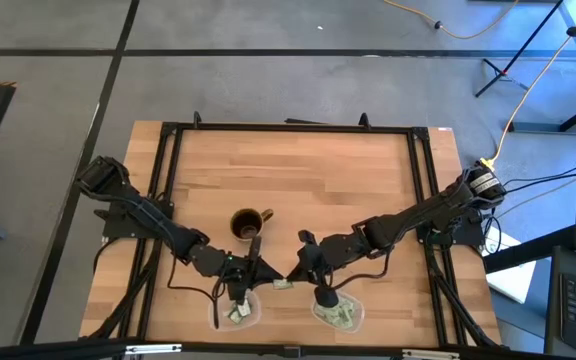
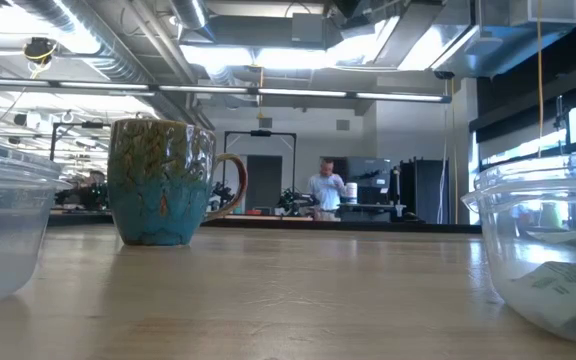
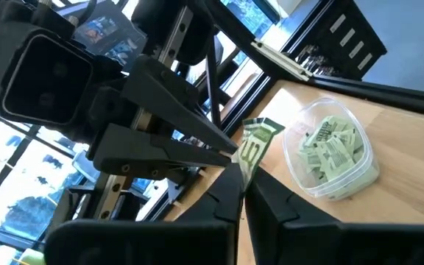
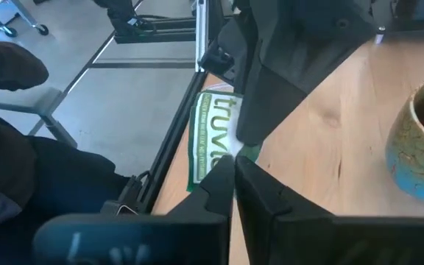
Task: Pick and place items into bin
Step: Put the green stevia packet into the left transparent bin
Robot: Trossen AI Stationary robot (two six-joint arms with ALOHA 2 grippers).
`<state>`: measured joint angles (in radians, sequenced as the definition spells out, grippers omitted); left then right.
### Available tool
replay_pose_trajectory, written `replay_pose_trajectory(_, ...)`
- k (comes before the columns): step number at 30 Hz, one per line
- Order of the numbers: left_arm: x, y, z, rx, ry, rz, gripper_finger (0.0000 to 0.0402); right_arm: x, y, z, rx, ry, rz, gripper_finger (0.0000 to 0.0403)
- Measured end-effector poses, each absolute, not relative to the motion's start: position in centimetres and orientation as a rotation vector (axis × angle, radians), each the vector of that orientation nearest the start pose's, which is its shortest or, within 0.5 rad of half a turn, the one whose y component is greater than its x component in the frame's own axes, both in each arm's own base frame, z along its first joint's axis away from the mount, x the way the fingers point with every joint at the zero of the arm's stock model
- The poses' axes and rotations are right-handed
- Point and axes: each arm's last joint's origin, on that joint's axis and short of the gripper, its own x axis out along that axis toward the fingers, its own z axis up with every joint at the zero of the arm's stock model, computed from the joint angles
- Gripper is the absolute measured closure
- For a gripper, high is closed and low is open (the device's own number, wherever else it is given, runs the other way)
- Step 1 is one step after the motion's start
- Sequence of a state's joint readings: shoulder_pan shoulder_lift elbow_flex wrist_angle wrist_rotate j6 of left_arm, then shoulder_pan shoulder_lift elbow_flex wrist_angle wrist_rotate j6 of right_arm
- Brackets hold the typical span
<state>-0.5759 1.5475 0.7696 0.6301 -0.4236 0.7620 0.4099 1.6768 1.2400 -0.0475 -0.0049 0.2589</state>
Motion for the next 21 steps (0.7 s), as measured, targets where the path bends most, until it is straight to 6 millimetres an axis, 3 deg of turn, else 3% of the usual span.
replay_pose_trajectory(7, 27.3, -17.4, 22.2, 0.786, 0.078, -0.223, 0.0397, 34.7, 15.1, 27.0, 0.14, 0.559, 0.336, 0.0329)
replay_pose_trajectory(10, 26.9, -17.8, 22.2, 0.692, 0.1, -0.238, 0.0397, 34.5, 14.7, 26.7, 0.133, 0.608, 0.32, 0.0299)
replay_pose_trajectory(15, 25.5, -17.3, 22.6, 0.375, 0.251, -0.229, 0.0397, 34.2, 14.1, 26.1, 0.145, 0.691, 0.283, 0.0277)
replay_pose_trajectory(21, 23.3, -16.4, 22.7, -0.19, 0.564, -0.332, 0.0395, 33.7, 13.8, 25.5, 0.128, 0.77, 0.266, 0.0275)
